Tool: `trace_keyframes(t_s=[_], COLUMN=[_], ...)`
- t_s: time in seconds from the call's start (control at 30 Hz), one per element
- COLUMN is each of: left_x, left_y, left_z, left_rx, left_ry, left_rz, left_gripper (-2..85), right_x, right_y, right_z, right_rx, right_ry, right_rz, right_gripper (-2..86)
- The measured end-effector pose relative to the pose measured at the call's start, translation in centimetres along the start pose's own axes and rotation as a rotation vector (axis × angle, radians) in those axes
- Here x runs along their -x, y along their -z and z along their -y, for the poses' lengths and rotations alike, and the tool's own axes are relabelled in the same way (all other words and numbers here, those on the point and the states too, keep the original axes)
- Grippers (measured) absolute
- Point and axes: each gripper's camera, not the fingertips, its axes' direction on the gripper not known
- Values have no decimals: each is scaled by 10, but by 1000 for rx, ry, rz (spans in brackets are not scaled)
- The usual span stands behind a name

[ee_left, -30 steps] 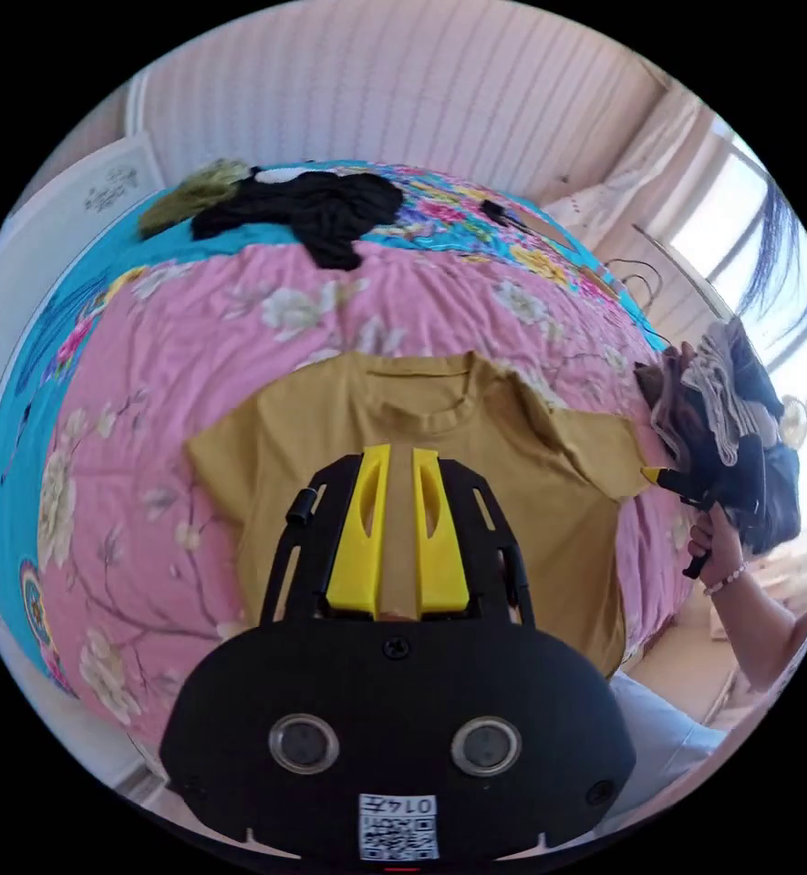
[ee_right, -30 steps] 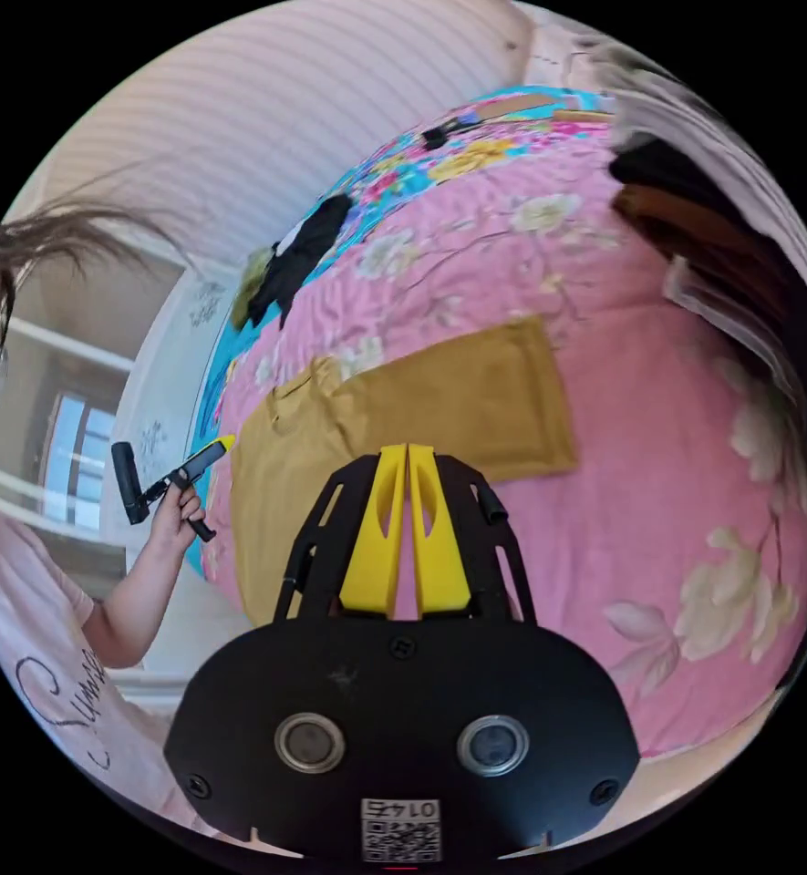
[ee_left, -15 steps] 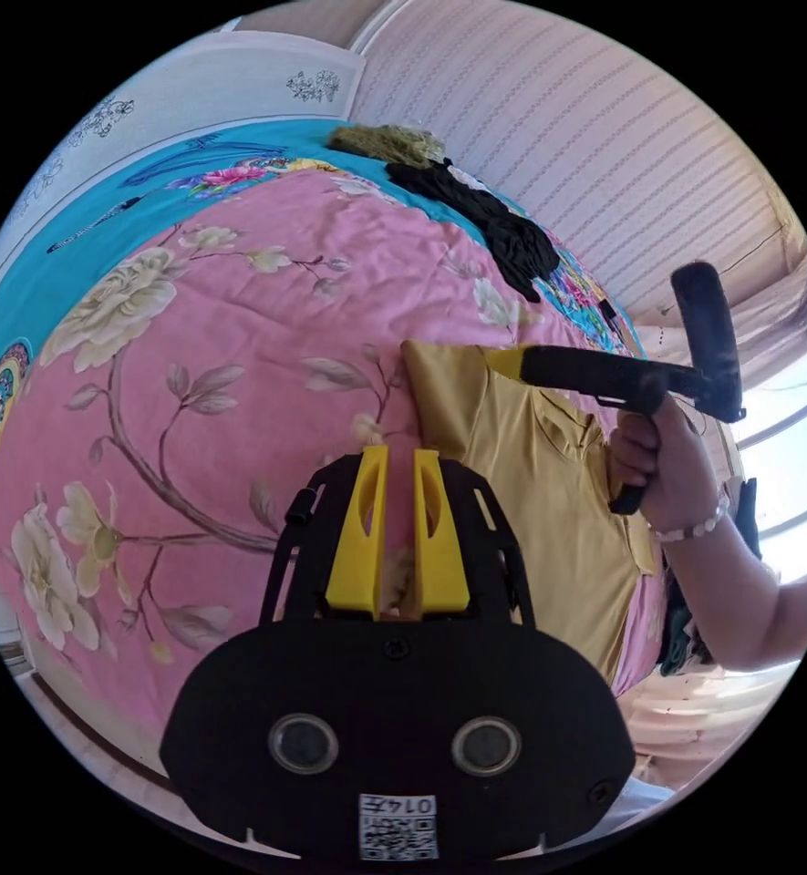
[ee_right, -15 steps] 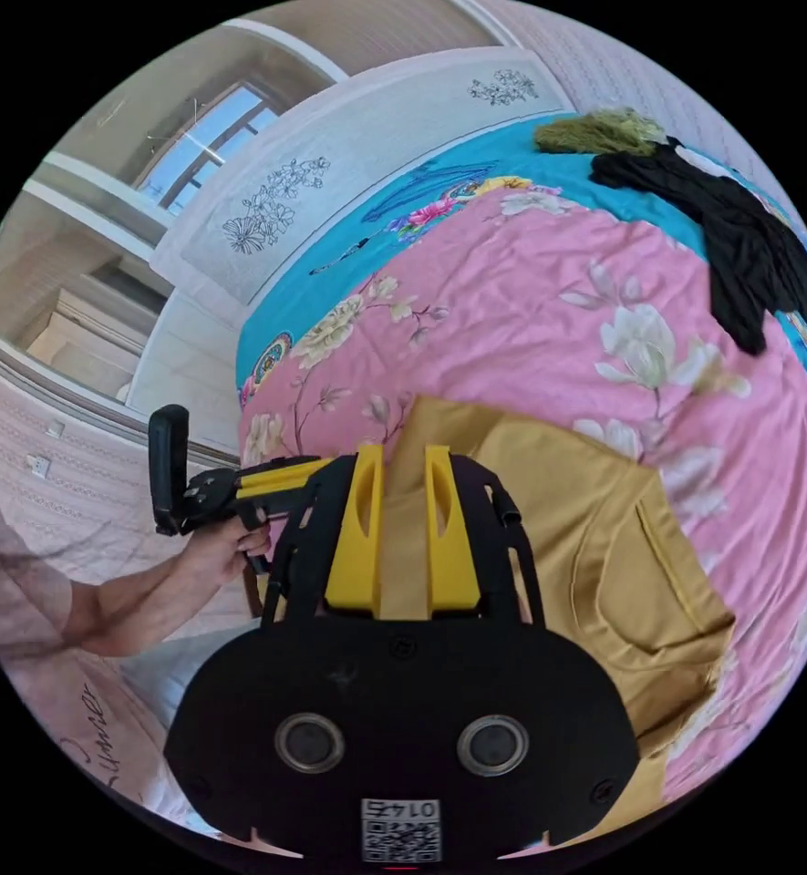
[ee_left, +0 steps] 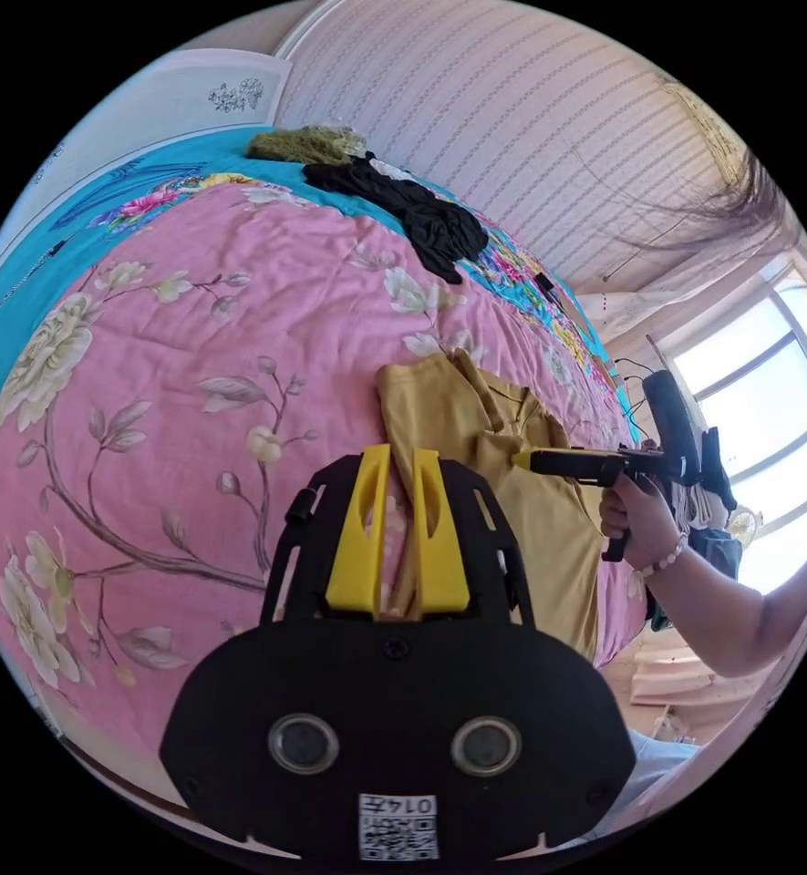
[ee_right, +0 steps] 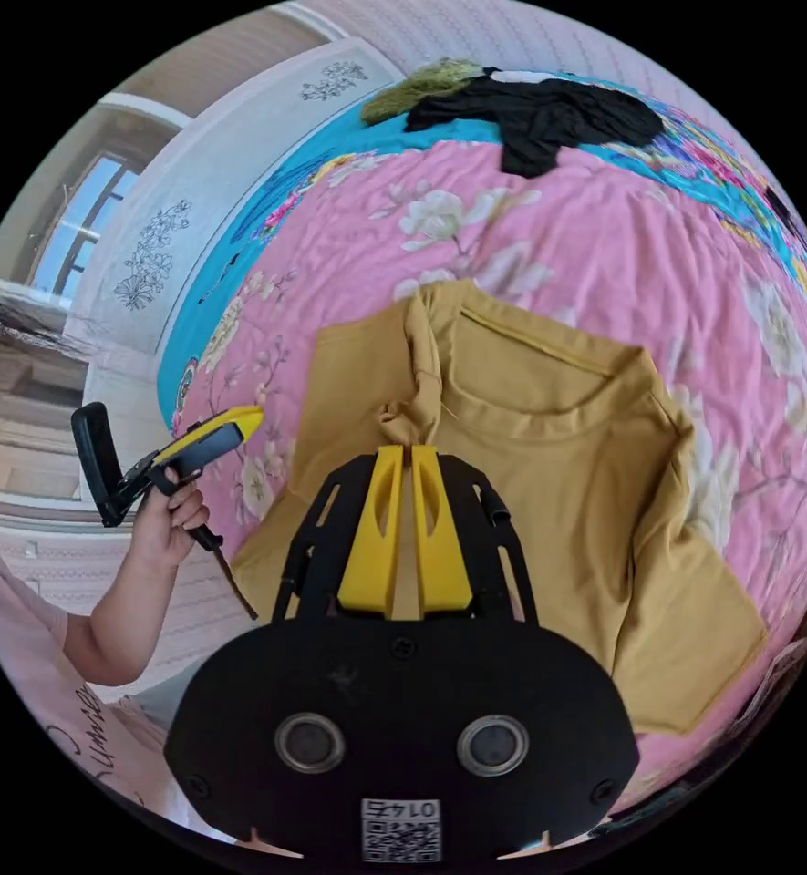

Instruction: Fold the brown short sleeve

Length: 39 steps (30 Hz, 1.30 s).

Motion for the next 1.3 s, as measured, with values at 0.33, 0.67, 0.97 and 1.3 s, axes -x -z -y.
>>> trace_keyframes(t_s=[0.33,0.67,0.97,1.3], left_x=[18,44,76,132], left_y=[-12,2,116,150], left_z=[23,12,-45,-92], left_rx=[-14,-29,-317,-349], left_ry=[11,49,230,422], left_rz=[86,6,161,327], left_gripper=[75,-6,-10,-10], right_x=[45,96,194,299], right_y=[4,-60,-52,-133], right_z=[40,137,181,218], right_rx=[-102,-5,-84,35], right_ry=[72,197,442,607], right_rz=[47,-85,163,197], right_gripper=[45,14,1,1])
